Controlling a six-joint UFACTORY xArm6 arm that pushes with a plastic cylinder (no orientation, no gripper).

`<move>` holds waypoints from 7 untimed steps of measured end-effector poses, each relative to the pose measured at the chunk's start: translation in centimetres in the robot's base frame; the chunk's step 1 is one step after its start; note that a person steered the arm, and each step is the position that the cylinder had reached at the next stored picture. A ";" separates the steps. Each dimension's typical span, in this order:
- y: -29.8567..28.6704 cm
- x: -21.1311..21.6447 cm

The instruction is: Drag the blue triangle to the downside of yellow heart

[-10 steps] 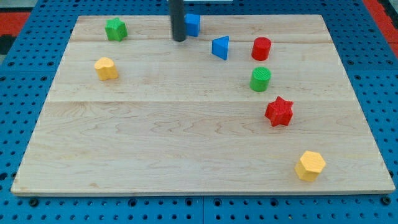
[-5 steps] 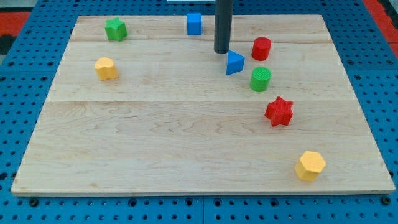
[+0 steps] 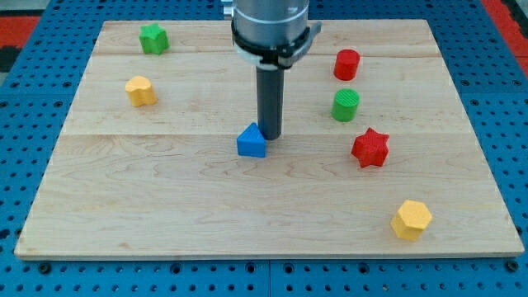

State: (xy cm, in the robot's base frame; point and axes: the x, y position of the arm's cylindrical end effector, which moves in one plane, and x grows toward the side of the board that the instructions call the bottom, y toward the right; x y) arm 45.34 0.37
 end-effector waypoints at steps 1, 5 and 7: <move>-1.0 1.4; -1.4 1.4; -1.4 1.9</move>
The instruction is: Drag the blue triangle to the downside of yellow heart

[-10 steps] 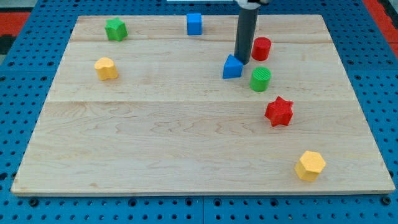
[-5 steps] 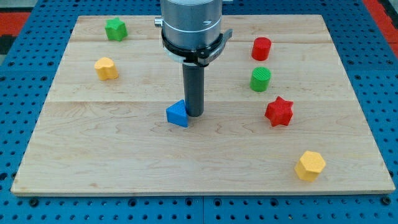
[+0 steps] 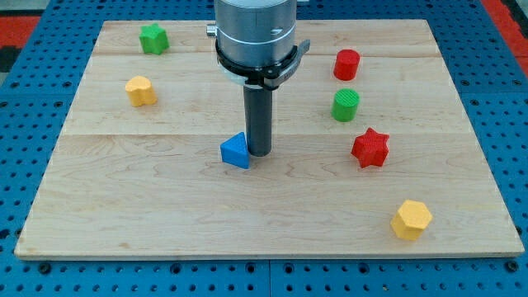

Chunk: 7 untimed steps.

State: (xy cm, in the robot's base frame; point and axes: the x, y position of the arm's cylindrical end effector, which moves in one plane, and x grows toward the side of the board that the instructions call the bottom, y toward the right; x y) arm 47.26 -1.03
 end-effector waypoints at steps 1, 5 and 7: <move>-0.5 1.4; -9.9 -2.5; -12.1 -3.5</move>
State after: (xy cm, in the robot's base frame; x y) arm 43.80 -13.09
